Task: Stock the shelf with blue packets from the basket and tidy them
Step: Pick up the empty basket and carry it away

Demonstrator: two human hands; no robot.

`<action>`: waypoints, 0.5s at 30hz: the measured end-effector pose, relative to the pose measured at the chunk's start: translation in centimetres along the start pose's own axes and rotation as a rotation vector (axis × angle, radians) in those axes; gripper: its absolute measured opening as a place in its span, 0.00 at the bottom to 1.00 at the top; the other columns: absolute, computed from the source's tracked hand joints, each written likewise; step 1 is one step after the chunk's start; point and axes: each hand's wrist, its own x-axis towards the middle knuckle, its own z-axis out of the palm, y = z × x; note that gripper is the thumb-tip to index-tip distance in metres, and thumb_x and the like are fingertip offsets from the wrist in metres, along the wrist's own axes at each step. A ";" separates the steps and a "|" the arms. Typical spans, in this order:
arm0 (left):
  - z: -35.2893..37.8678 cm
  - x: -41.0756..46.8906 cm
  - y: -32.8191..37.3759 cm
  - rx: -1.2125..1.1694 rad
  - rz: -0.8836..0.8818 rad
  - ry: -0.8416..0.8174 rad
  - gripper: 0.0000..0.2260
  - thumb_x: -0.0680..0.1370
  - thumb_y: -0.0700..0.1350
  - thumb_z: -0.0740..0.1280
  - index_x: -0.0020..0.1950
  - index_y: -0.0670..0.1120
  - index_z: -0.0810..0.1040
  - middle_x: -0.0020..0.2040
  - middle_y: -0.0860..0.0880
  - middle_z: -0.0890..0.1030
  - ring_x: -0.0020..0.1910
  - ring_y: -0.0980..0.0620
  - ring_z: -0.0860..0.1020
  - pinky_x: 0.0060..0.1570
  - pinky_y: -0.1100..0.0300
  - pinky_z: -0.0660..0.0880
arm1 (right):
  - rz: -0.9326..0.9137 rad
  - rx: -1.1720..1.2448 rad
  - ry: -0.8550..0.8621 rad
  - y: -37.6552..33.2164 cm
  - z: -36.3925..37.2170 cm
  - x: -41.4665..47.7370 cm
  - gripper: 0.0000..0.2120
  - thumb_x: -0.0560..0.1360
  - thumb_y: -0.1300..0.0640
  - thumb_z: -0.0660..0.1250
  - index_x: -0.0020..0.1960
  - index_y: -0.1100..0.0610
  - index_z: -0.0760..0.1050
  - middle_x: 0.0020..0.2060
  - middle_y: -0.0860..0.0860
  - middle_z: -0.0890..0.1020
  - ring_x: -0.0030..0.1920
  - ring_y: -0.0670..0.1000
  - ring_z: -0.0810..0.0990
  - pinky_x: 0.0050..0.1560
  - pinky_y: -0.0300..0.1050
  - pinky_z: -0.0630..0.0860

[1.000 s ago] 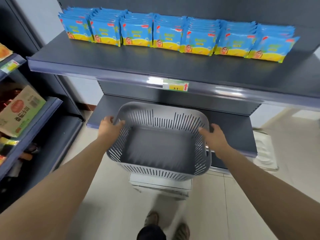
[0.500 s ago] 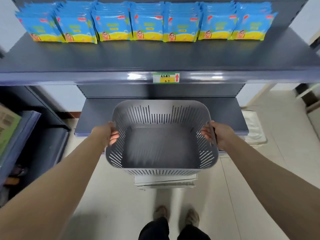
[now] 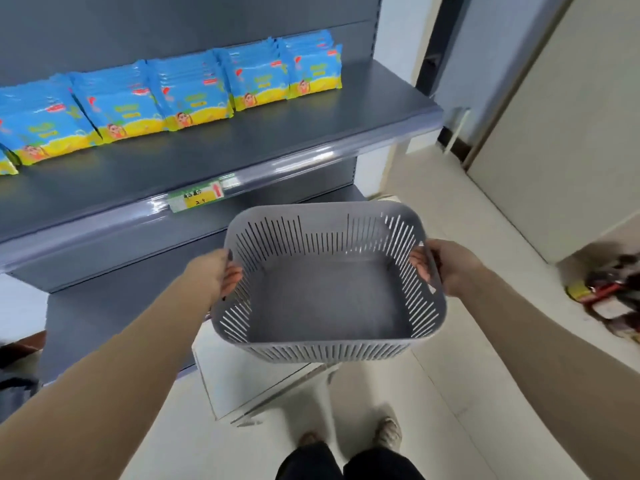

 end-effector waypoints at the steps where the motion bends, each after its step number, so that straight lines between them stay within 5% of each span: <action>1: 2.1 -0.4 0.3 0.025 0.007 -0.023 0.13 0.80 0.48 0.59 0.38 0.44 0.72 0.25 0.47 0.77 0.26 0.54 0.73 0.25 0.63 0.67 | -0.017 0.031 0.011 -0.6 -1.9 -0.4 0.14 0.80 0.58 0.57 0.38 0.63 0.70 0.25 0.54 0.77 0.23 0.46 0.78 0.19 0.34 0.73; 8: 18.6 -4.7 2.3 0.158 0.031 -0.210 0.16 0.80 0.47 0.57 0.34 0.43 0.70 0.15 0.50 0.72 0.28 0.54 0.69 0.29 0.63 0.63 | -0.125 0.190 0.157 -5.3 -16.7 -2.5 0.17 0.80 0.57 0.55 0.36 0.63 0.71 0.19 0.52 0.77 0.20 0.46 0.77 0.21 0.32 0.73; 15: 34.8 -11.0 2.7 0.267 0.128 -0.347 0.12 0.80 0.46 0.59 0.37 0.46 0.72 0.30 0.49 0.71 0.28 0.54 0.68 0.24 0.65 0.61 | -0.200 0.285 0.337 -9.2 -31.3 -4.0 0.17 0.79 0.55 0.57 0.36 0.61 0.73 0.20 0.51 0.78 0.19 0.44 0.76 0.20 0.31 0.71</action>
